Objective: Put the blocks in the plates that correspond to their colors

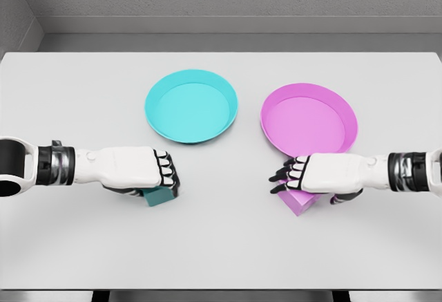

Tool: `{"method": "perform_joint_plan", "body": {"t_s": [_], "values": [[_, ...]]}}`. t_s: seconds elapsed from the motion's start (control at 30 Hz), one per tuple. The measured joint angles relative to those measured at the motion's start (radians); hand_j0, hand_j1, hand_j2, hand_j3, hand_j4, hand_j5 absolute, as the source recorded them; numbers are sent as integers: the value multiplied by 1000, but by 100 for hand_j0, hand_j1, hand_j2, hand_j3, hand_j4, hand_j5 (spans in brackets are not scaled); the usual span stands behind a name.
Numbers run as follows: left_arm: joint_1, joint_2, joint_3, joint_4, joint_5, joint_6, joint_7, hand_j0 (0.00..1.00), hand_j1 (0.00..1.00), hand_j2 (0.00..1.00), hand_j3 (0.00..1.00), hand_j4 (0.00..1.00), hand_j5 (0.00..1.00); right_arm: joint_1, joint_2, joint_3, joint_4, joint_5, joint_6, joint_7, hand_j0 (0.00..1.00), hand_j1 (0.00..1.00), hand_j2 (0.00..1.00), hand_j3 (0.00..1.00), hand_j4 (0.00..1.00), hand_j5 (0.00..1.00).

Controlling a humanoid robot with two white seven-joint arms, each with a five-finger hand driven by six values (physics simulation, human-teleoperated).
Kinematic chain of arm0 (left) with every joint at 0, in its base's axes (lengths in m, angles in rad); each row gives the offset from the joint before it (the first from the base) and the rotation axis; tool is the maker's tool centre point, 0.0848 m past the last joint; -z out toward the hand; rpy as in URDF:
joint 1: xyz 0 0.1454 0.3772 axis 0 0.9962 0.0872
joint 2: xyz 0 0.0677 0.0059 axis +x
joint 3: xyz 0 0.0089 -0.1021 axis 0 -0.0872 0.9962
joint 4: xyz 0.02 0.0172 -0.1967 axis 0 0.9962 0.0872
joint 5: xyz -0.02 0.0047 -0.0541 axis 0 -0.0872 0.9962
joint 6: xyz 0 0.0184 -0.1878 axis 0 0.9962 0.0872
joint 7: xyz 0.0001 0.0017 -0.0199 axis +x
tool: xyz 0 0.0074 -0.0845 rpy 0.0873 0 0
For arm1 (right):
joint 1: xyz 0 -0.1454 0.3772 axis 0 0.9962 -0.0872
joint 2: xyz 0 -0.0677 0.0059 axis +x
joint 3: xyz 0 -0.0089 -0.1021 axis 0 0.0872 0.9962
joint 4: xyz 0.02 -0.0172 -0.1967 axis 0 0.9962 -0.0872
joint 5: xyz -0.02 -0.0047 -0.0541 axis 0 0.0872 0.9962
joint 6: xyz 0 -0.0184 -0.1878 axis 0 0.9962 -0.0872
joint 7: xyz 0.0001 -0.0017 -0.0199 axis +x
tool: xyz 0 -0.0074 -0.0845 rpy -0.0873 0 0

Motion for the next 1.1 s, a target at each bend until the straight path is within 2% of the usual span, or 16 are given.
{"method": "perform_joint_plan", "body": {"t_s": [0.07,0.2,0.5,0.57,0.67,0.8,0.9,1.1], "values": [[-2,0,-3,0,-1,0,0,41,41,41,41,41,41,2,9,1,1,-2,1,-1,100,100,100,100,100,100],[-21,-1,-6,-1,-1,0,1,39,39,39,39,39,39,2,25,-2,2,-3,3,-2,86,86,86,86,86,86],[-152,-15,-2,4,2,-2,3,39,39,39,39,39,39,2,38,-12,2,1,-1,1,77,77,77,77,77,77],[-186,-25,0,16,7,-2,6,39,39,39,39,39,39,2,38,-16,2,3,-2,2,72,72,72,72,72,72],[-219,-55,7,57,10,-1,8,39,39,39,39,39,39,2,39,-23,3,4,-3,3,67,67,67,67,67,67],[-238,-76,56,105,11,-2,8,39,39,39,39,39,39,2,41,-29,4,3,-4,3,67,67,67,67,67,67],[-276,-121,95,203,8,-2,9,39,39,39,39,39,39,2,44,-33,4,1,-4,3,67,67,67,67,67,67],[-282,-228,125,339,2,-1,5,39,39,39,39,39,39,2,46,-52,5,-11,-4,3,67,67,67,67,67,67]]}}
